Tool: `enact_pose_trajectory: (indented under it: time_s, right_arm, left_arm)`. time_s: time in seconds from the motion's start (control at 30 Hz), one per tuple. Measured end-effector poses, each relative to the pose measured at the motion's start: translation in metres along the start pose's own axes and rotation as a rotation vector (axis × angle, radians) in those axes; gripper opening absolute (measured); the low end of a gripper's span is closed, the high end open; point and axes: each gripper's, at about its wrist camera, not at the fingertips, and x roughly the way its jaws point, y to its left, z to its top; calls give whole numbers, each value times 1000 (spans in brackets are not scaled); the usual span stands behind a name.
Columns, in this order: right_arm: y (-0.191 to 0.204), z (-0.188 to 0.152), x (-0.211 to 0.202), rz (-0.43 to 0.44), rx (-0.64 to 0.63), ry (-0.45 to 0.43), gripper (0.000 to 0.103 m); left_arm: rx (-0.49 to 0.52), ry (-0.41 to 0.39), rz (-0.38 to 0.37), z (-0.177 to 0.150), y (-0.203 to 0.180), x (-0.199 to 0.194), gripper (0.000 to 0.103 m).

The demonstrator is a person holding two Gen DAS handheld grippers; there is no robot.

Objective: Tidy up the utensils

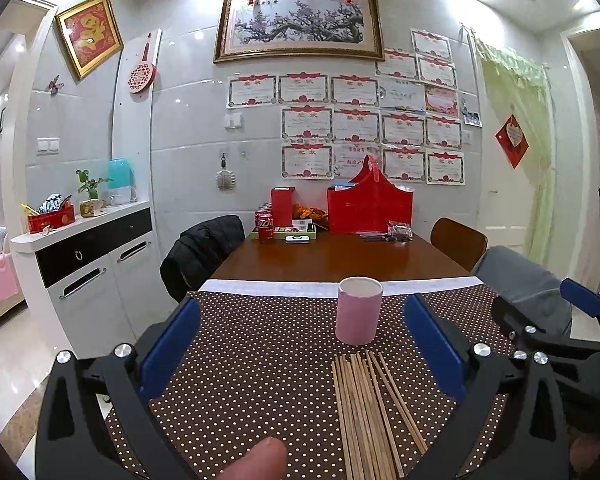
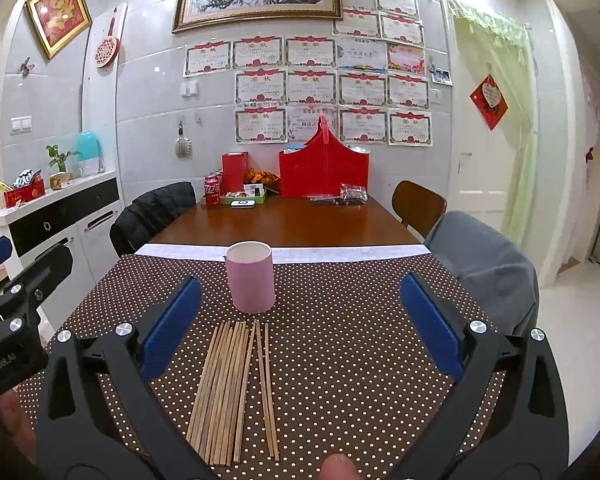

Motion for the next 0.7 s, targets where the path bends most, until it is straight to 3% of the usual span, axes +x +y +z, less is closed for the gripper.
enact_pose_trajectory:
  time_s: [0.7]
  right_arm:
    - [-16,2,0,25,54,-4,97]
  left_arm:
    - [14,11,-30,4,-10,9,99]
